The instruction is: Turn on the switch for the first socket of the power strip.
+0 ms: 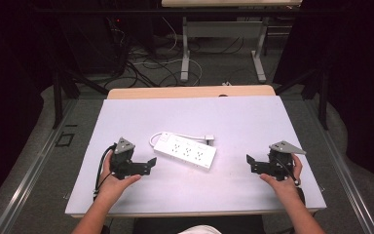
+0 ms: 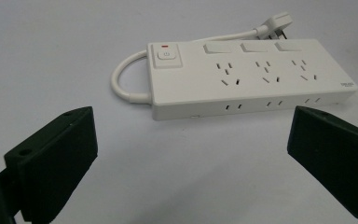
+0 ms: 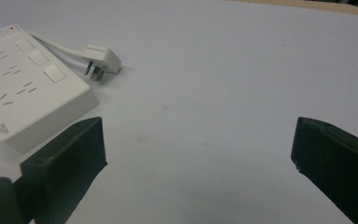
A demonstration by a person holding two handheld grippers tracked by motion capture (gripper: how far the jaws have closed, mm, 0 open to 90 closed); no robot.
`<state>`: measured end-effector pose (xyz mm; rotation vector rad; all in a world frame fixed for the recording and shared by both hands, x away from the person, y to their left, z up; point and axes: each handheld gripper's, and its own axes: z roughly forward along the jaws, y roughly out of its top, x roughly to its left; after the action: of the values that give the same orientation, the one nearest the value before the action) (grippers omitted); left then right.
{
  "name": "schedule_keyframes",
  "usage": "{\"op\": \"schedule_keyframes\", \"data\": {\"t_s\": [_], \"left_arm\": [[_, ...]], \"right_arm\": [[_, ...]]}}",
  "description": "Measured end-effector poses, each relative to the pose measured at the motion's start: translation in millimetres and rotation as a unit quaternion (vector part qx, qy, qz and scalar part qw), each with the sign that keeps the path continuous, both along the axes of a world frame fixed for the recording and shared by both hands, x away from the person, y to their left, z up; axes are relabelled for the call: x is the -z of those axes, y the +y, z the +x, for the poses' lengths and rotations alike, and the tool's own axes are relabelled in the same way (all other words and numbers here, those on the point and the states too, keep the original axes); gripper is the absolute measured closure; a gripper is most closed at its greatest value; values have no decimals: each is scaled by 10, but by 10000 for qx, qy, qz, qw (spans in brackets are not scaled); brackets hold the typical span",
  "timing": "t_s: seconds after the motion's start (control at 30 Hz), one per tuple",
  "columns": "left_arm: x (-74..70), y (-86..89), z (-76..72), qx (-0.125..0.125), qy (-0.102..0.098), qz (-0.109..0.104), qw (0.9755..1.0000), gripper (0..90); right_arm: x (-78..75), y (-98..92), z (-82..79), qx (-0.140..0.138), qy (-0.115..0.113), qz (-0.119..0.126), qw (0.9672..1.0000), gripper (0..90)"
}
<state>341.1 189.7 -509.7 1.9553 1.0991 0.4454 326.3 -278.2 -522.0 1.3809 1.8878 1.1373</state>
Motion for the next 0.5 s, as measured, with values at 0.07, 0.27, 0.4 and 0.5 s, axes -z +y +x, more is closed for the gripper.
{"op": "schedule_keyframes", "data": {"t_s": [0.07,0.27,0.4,0.5], "left_arm": [[2,-18,-8,2,20,-34,10000,19],[-6,-62,-28,102,37,-8,9999,65],[-4,-89,-36,165,68,50,9998,73],[5,-118,-44,173,61,26,9998,102]], "right_arm": [[-3,-1,-2,11,14,-17,10000,25],[5,5,3,6,-23,-42,10000,28],[8,14,1,16,4,-13,10000,29],[15,12,8,-6,-20,-26,10000,31]]}}
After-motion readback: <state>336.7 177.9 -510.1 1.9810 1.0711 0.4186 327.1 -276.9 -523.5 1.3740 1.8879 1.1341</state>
